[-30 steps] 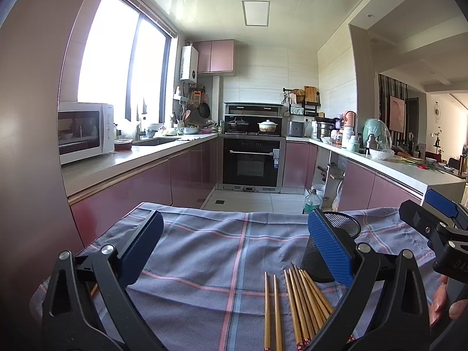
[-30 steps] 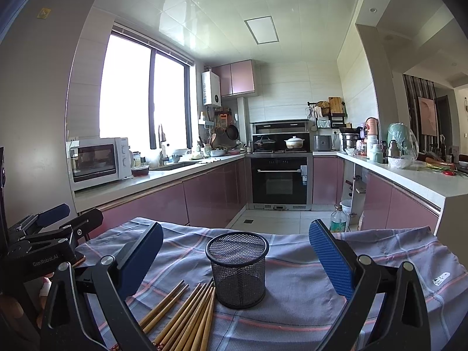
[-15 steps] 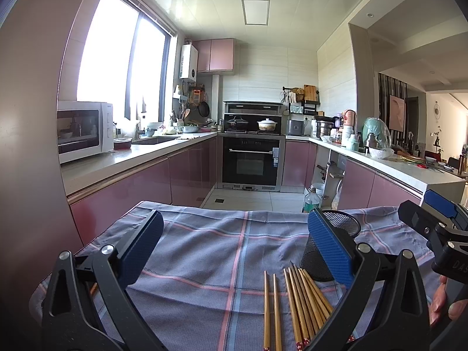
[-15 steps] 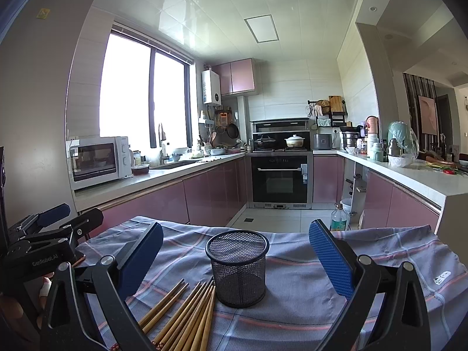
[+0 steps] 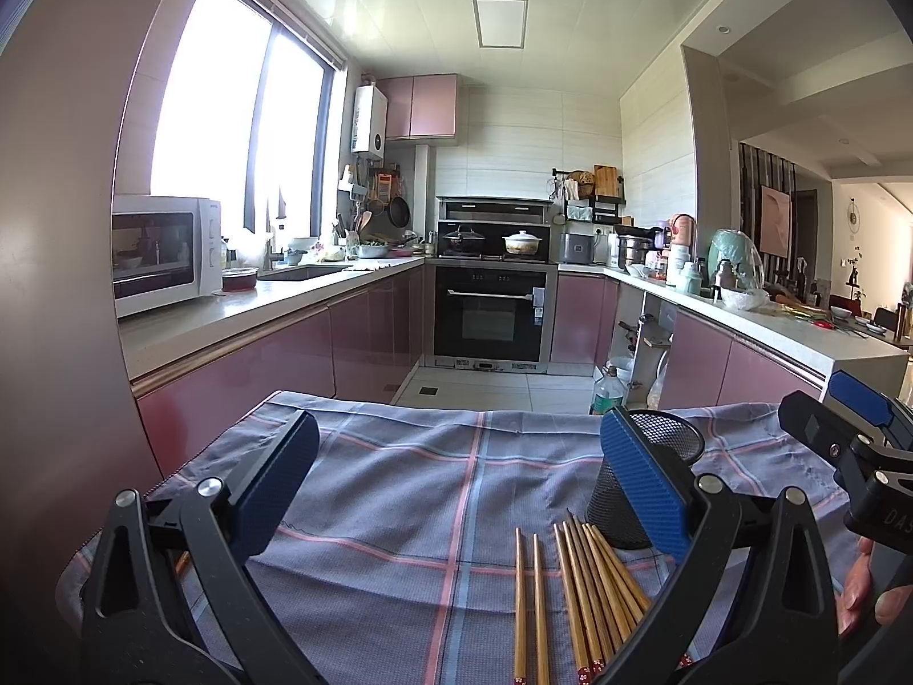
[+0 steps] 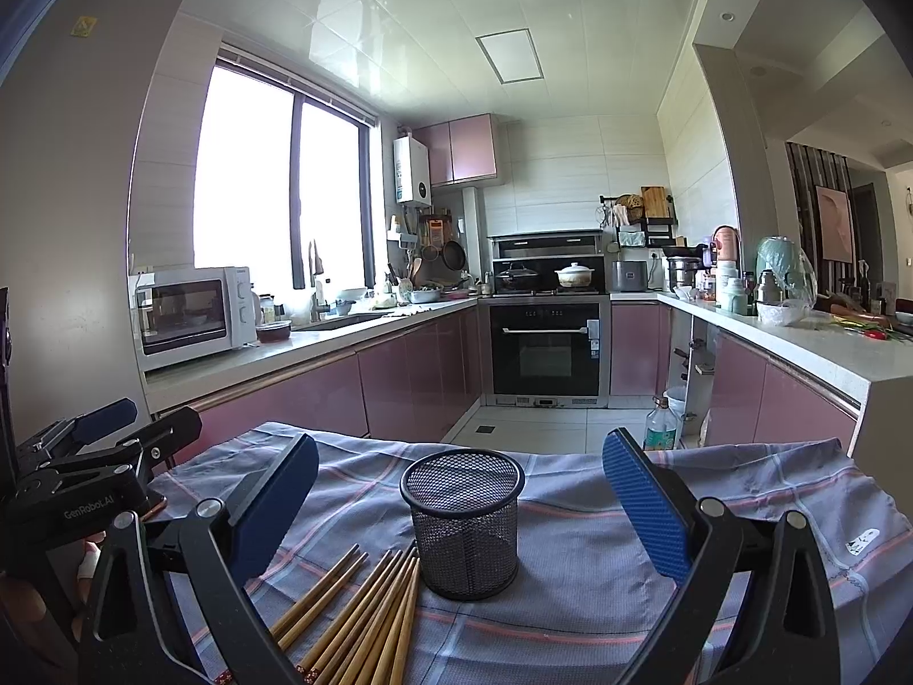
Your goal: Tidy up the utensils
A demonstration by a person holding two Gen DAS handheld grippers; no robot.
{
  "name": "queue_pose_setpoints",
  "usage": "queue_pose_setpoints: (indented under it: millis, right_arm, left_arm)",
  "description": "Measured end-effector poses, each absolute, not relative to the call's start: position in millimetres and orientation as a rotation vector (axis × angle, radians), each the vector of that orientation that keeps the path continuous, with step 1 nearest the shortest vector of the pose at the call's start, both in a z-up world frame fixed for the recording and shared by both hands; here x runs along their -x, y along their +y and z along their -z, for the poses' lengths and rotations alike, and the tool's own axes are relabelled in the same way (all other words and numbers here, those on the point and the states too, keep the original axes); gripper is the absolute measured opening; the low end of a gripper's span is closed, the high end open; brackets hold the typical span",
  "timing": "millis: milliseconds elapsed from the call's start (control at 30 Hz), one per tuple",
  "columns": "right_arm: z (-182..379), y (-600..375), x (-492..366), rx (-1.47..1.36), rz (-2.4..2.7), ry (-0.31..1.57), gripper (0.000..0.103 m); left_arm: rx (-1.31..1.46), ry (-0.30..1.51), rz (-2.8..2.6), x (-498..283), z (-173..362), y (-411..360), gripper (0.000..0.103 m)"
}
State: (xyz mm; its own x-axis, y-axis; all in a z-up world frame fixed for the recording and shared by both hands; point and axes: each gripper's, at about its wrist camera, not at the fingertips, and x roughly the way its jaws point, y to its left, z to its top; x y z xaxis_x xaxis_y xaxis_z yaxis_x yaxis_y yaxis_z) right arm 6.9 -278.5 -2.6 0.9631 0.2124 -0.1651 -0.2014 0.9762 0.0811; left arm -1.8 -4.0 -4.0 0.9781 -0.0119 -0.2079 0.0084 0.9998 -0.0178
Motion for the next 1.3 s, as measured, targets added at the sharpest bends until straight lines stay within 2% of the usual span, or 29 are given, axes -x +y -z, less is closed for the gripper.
queue_pose_setpoints:
  millis: [967, 1300]
  right_arm:
    - [3.5, -280.8, -7.1, -0.065, -0.216, 0.185, 0.097]
    - [9.7, -282.3, -16.5, -0.072, -0.249, 0.275, 0.097]
  left_arm:
    - [0.018, 0.229, 0.009, -4.1, 6.5, -6.5, 0.097]
    - [0.008, 0.299, 0.034, -16.2, 17.1, -4.2, 0.097]
